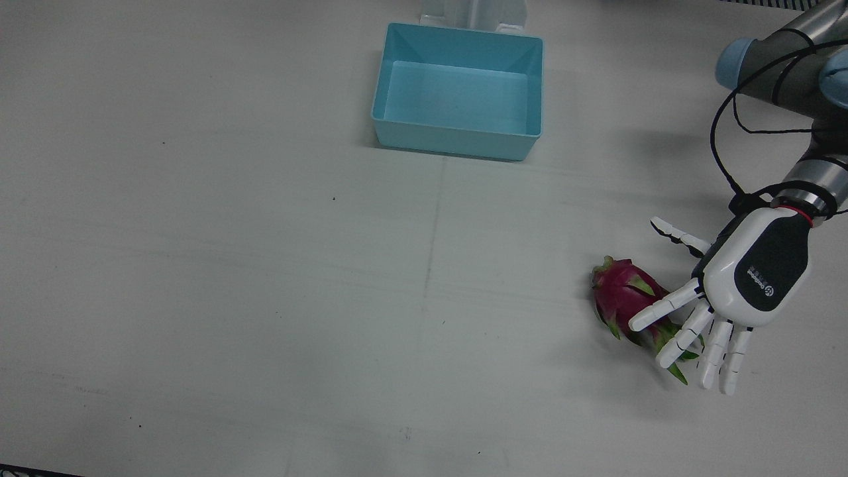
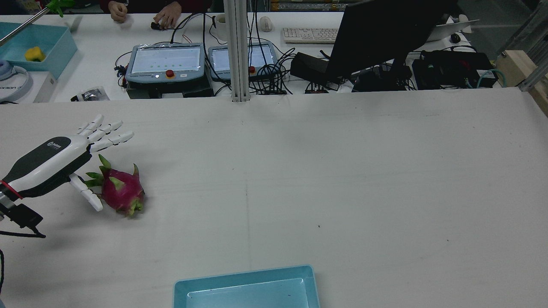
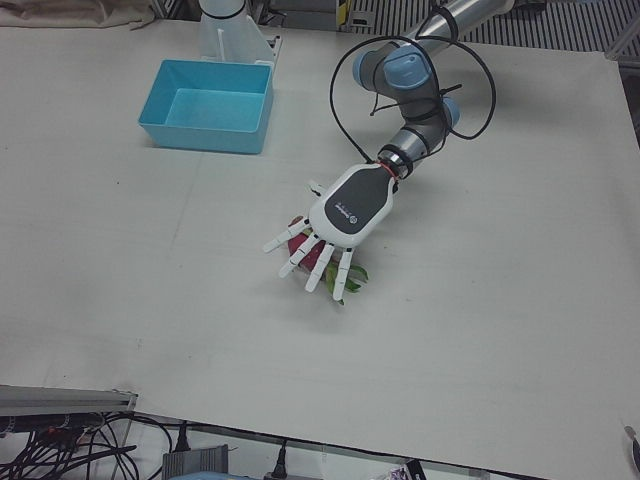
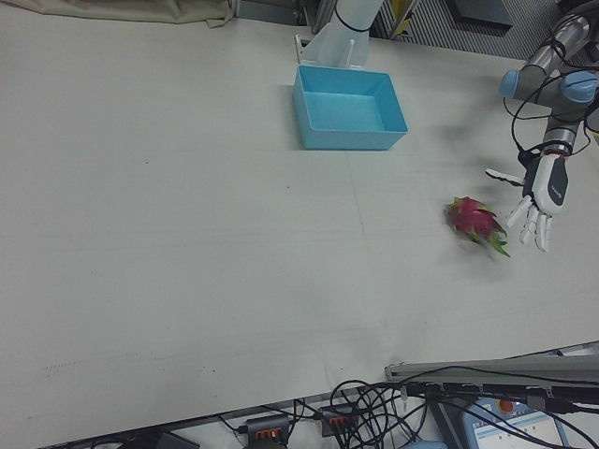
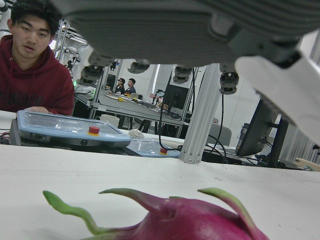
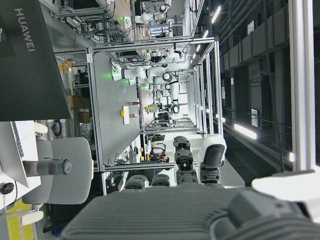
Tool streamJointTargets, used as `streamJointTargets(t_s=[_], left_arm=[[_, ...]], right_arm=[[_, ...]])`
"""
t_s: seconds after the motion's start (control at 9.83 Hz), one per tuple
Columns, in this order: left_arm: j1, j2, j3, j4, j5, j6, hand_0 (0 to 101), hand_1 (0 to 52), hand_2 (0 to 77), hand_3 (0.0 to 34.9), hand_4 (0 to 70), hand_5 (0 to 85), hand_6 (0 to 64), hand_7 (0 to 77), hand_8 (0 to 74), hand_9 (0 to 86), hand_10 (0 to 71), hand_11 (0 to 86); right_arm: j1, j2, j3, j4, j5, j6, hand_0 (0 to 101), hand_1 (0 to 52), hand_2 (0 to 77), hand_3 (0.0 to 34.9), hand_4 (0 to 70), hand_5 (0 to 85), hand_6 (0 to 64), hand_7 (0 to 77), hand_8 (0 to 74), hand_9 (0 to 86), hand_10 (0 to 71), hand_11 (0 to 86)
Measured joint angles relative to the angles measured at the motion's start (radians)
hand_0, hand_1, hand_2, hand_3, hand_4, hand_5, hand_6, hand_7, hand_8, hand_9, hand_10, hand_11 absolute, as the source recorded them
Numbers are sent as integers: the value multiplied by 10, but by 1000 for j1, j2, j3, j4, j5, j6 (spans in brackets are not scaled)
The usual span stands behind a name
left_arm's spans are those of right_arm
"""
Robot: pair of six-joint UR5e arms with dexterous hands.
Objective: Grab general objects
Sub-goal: 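Move the open left hand down over the pink dragon fruit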
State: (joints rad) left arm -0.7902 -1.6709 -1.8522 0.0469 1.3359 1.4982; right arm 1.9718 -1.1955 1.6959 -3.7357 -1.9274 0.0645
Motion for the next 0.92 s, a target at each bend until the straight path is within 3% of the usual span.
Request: streamJointTargets(t_s=[0.31,0.51,0.61,0.81,0.92], left_arm=[[75,52,19,-173,-18,152,488,0,16,301,60,22,16,49,16,11,136,5],[113,54,31,-229,-28,225,486,0,16,302,60,22,16,38,16,11,136,5],[124,35,46,-222,-36,242,475,0,11,293,60,22,11,44,16,11,136,5],[131,-54,108,-139,-48,251,476,0,16,310,60,22,11,33,16,11,136,5],[129,-84,129,-110,-50,251,463,0,11,282,60,22,11,33,16,11,136,5]], right_arm=[[0,0,0,0,0,0,1,60,16,0,0,742,0,0,0,16,0,11],[0,0,0,0,0,0,1,60,16,0,0,742,0,0,0,16,0,11],[0,0,0,0,0,0,1,60,16,0,0,742,0,0,0,16,0,11],[0,0,0,0,0,0,1,60,16,0,0,742,0,0,0,11,0,11],[0,0,0,0,0,0,1,60,16,0,0,742,0,0,0,11,0,11]])
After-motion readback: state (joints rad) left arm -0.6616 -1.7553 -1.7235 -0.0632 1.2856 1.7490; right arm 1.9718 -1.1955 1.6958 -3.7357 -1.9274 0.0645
